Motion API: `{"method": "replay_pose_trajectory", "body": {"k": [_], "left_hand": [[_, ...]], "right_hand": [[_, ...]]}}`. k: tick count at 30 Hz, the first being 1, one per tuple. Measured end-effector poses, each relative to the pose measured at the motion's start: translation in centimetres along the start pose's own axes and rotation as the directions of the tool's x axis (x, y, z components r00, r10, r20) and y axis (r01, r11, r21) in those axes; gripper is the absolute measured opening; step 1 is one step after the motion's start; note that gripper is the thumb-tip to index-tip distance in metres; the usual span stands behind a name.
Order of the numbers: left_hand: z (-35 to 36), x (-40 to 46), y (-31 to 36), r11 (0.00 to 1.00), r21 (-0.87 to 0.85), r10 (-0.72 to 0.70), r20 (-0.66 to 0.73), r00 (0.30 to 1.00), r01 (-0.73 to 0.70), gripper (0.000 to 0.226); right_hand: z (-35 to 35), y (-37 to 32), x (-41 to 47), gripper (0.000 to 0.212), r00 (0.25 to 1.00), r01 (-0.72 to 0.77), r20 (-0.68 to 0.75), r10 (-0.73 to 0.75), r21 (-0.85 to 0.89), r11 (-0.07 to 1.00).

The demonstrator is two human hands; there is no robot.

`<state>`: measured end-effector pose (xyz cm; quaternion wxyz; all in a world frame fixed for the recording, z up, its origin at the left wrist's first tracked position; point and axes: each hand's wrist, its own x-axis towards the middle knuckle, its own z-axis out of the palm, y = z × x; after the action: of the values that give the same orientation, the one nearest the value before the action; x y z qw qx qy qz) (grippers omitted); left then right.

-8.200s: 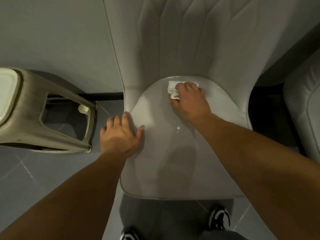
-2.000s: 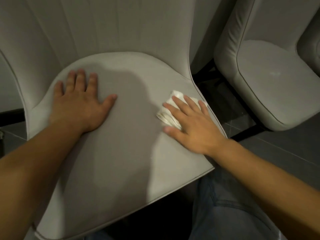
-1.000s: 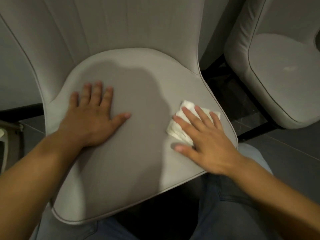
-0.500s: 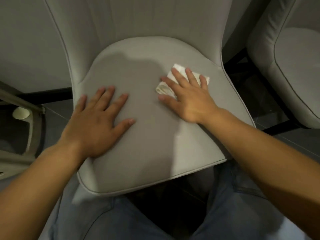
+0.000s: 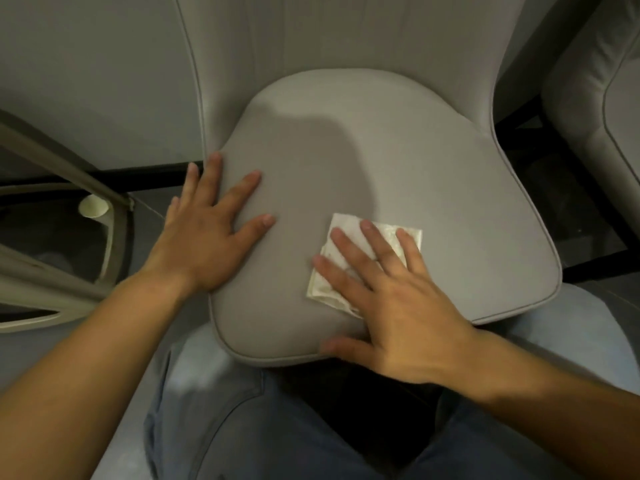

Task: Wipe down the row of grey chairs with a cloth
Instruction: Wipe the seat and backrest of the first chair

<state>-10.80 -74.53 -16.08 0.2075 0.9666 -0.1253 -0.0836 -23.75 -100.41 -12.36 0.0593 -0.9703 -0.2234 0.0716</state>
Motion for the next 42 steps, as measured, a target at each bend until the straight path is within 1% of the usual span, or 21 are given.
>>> {"method": "replay_pose_trajectory", "body": {"k": [3,6,8,10,11,12,13,14,16,18,20,23,26,30,32,34,36,38,40,41,42], "left_hand": [[0.6,-0.2,0.0,0.99,-0.138,-0.046,-0.022,0.999,0.043,0.083],[0.7,0.7,-0.5,0.959,-0.238,-0.154,0.02,0.988,0.154,0.09],[0.6,1.7,-0.6,0.916,-0.321,-0.25,0.015,0.968,0.242,0.091],[0.6,2.9,-0.7,0.843,-0.438,-0.343,0.008,0.939,0.311,0.094],[0.6,3.4,-1.0,0.802,-0.487,-0.381,0.029,0.924,0.346,0.095],[0.5,4.0,-1.3,0.776,-0.505,-0.404,0.061,0.913,0.377,0.094],[0.3,4.6,-1.5,0.779,-0.487,-0.409,0.082,0.909,0.395,0.093],[-0.1,5.3,-1.7,0.807,-0.439,-0.407,0.072,0.911,0.395,0.093],[-1.2,6.7,-2.0,0.856,-0.354,-0.416,-0.043,0.908,0.376,0.089],[-2.2,8.4,-2.0,0.853,-0.374,-0.44,-0.138,0.887,0.364,0.086],[-2.6,9.8,-1.9,0.866,-0.368,-0.412,-0.142,0.9,0.338,0.086],[-2.3,10.8,-1.4,0.937,-0.248,-0.287,-0.147,0.947,0.246,0.079],[-2.4,11.5,-1.4,0.933,-0.29,-0.263,-0.141,0.955,0.214,0.068],[-2.5,11.8,-1.3,0.931,-0.273,-0.284,-0.121,0.951,0.243,0.066],[-3.4,12.5,-0.9,0.926,-0.304,-0.274,-0.136,0.952,0.224,0.065],[-5.5,13.8,-0.5,0.922,-0.346,-0.242,-0.169,0.956,0.172,0.079],[-7.4,15.2,-0.2,0.922,-0.349,-0.239,-0.171,0.956,0.168,0.092],[-8.0,15.9,0.0,0.924,-0.34,-0.246,-0.18,0.952,0.175,0.09],[-7.2,15.9,0.1,0.906,-0.39,-0.27,-0.236,0.933,0.164,0.081],[-6.6,15.8,0.1,0.893,-0.421,-0.291,-0.274,0.917,0.158,0.077],[-6.1,15.7,0.0,0.889,-0.434,-0.303,-0.316,0.899,0.147,0.072]], "right_hand": [[0.5,-2.0,0.8,0.094,0.991,0.132,-0.028,-0.132,0.009,0.991],[1.1,-4.0,2.5,0.095,0.978,0.206,-0.004,-0.206,-0.06,0.977],[1.3,-5.5,3.9,0.096,0.968,0.252,0.022,-0.251,-0.085,0.964],[1.5,-6.6,5.0,0.095,0.953,0.303,0.034,-0.301,-0.09,0.949],[1.5,-6.9,5.3,0.094,0.948,0.319,0.037,-0.316,-0.091,0.944],[1.5,-7.0,5.4,0.092,0.945,0.327,0.043,-0.324,-0.091,0.941],[1.5,-6.9,5.4,0.091,0.942,0.335,0.05,-0.332,-0.092,0.938],[1.4,-6.6,5.1,0.09,0.938,0.347,0.054,-0.343,-0.094,0.933],[1.2,-5.7,4.1,0.087,0.93,0.367,0.059,-0.363,-0.096,0.925],[1.0,-4.3,2.3,0.083,0.927,0.375,0.054,-0.372,-0.078,0.924],[0.8,-2.6,0.4,0.08,0.92,0.391,0.051,-0.388,-0.069,0.918],[0.6,-1.5,-0.6,0.079,0.916,0.401,0.067,-0.396,-0.083,0.913],[0.7,-3.1,1.7,0.077,0.94,0.34,0.037,-0.339,-0.009,0.94],[0.2,-5.2,9.0,0.078,0.965,0.261,0.044,-0.26,-0.042,0.964],[-0.1,-6.0,12.4,0.077,0.967,0.251,0.064,-0.248,-0.039,0.967],[-0.3,-6.3,14.6,0.078,0.966,0.241,0.101,-0.236,-0.04,0.97],[-0.5,-6.4,15.3,0.081,0.968,0.224,0.119,-0.219,-0.032,0.974],[-0.8,-6.9,14.5,0.083,0.97,0.217,0.118,-0.214,-0.011,0.976],[-0.7,-7.6,12.6,0.085,0.955,0.266,0.133,-0.265,0.012,0.964],[-0.3,-7.9,11.4,0.083,0.935,0.332,0.14,-0.327,-0.014,0.943],[0.2,-8.0,10.1,0.076,0.907,0.412,0.135,-0.399,-0.081,0.908]]}}
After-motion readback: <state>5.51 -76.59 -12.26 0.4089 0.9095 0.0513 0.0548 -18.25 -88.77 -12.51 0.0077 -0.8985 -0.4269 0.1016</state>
